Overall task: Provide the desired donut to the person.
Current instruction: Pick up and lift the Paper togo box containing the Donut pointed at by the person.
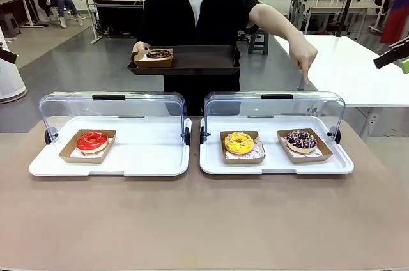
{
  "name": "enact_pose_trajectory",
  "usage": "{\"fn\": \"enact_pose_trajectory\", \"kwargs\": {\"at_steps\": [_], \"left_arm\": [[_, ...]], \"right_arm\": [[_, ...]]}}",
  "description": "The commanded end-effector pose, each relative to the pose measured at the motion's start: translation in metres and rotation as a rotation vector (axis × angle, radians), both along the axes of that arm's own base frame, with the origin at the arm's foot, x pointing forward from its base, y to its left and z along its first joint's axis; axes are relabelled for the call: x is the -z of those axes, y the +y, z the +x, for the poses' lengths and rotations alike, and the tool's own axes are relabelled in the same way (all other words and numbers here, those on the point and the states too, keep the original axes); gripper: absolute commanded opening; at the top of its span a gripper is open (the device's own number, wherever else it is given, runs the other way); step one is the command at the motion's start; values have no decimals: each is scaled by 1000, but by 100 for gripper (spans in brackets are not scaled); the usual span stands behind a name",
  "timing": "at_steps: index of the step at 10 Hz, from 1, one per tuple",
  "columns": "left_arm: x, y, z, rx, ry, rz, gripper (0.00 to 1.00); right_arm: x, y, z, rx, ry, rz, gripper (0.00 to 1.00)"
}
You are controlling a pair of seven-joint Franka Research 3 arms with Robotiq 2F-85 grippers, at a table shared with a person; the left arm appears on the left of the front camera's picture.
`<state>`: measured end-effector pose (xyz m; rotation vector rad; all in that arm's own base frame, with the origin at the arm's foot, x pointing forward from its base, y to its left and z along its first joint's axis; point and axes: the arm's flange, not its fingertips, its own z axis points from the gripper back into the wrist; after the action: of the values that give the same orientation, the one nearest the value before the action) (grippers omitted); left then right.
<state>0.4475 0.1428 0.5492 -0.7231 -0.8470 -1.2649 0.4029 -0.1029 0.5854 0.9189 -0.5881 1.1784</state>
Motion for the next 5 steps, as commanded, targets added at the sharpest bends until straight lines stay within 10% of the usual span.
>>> {"fn": "enact_pose_trajectory", "kwargs": {"at_steps": [1, 5], "left_arm": [[-1, 1, 0, -3, -6, -4, 100], [-1, 1, 0, -3, -6, -4, 100]], "right_arm": [[0, 1, 1, -9, -9, 14, 100], [0, 0, 0, 0, 0, 0, 100]]}}
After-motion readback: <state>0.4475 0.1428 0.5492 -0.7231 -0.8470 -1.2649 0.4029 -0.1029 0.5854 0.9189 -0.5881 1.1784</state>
